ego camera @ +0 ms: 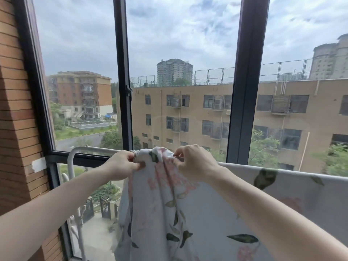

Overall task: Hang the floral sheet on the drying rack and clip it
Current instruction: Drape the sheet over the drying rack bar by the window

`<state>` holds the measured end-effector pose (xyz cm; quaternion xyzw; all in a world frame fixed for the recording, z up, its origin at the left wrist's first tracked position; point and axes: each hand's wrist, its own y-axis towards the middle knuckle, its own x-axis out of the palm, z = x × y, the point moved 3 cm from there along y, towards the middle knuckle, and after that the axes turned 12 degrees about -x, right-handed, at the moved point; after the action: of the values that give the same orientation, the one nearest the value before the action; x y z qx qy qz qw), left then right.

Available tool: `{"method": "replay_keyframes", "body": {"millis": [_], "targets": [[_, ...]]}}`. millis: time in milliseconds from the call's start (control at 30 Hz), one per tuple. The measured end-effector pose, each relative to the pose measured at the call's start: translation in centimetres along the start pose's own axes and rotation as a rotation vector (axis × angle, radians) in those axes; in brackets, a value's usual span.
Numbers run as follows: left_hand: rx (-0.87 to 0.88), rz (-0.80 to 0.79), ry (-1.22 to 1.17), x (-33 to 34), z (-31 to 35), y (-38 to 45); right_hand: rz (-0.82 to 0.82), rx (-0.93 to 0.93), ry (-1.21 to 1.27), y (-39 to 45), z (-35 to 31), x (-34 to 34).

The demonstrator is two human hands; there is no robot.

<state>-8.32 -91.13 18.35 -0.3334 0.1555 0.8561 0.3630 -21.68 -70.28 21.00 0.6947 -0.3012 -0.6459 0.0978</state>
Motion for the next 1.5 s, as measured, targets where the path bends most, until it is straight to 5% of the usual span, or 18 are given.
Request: {"method": "replay_keyframes", "body": {"millis": [300,600,767,933,1133,1233,1400,1500], "targets": [[0.234,-0.01,-0.025,-4.4,1.5,4.6,-0.217,0.25,-0.03,2.3,0.1,1.2],[0.151,-0.021,-0.328,-6.4,4.8,11.0,-0.241,0.53,0.16,2.5,1.6,-0.2],[0.027,0.129,-0.394,-10.2,3.4,15.9,-0.214,0.678,0.08,2.7,2.6,-0.4],[0.037,0.322,0.108,-12.6,0.8,17.6,-0.236,0.758,0.059,3.3,3.0,0.1],[0.075,0.066,0.645,-8.5,-1.9,16.6,-0.289,0.782,0.047,3.9,2.5,1.0],[0.31,0.172,0.596,-9.1,-0.9,13.7,-0.282,0.793,0.032,3.7,3.1,0.9],[0.539,-0.159,0.425,-8.9,-1.8,8.6,-0.222,0.736,0.044,3.4,3.1,0.8],[0.642,-0.062,0.511,-7.9,-3.6,8.2,-0.021,0.553,-0.011,4.5,1.1,1.1]]}}
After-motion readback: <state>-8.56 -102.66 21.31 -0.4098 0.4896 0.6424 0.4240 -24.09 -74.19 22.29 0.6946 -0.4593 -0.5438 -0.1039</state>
